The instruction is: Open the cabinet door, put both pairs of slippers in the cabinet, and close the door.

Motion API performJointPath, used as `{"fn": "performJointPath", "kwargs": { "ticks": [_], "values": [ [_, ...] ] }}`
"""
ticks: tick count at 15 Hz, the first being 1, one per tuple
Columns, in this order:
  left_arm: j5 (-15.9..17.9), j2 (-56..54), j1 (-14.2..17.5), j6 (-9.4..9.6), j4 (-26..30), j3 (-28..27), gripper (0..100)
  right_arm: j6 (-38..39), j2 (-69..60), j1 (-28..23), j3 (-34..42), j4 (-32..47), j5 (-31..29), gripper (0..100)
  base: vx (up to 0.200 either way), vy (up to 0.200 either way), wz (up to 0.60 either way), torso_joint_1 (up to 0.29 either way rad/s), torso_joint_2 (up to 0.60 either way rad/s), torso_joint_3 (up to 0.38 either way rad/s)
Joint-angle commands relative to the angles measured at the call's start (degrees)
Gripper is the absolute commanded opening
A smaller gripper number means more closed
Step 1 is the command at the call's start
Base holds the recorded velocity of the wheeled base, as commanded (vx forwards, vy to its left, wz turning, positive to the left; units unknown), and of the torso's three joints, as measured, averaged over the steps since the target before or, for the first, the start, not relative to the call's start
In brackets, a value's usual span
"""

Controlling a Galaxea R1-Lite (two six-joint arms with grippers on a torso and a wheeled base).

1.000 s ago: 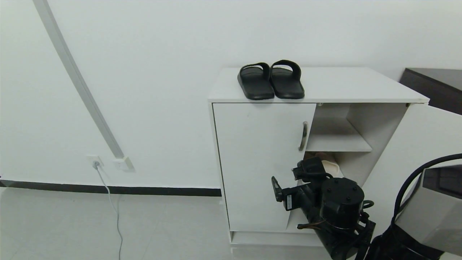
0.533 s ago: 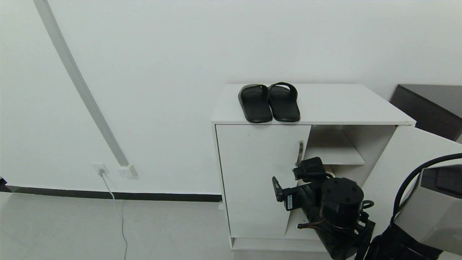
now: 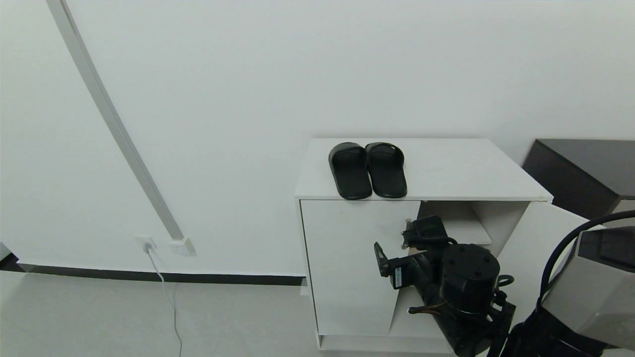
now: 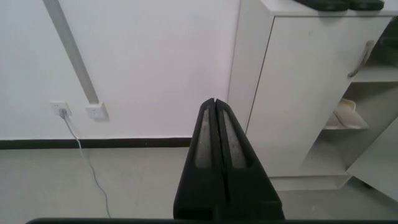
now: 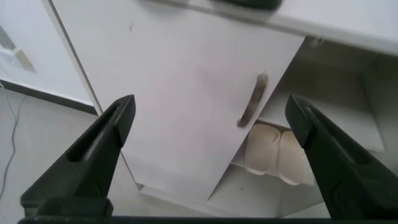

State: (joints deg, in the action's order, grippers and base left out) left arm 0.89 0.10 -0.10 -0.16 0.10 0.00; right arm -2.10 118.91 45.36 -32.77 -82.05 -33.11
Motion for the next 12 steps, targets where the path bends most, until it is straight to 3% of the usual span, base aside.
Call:
{"fn": "performJointPath", "kwargs": {
  "ticks": [1, 12],
  "values": [
    [-0.01, -0.01, 0.01, -0.02, -0.01, 0.0, 0, -0.01, 0.01, -0.01, -0.01, -0.03, 0.06, 100, 0.0, 0.0, 0.0, 0.256, -0.59, -0.339],
    [0.08, -0.01, 0.01, 0.07, -0.01, 0.0, 0, -1.59, 1.5, -0.36, 0.07, -1.62, 0.24, 100, 0.0, 0.0, 0.0, 0.204, -0.44, -0.243]
  ]
}}
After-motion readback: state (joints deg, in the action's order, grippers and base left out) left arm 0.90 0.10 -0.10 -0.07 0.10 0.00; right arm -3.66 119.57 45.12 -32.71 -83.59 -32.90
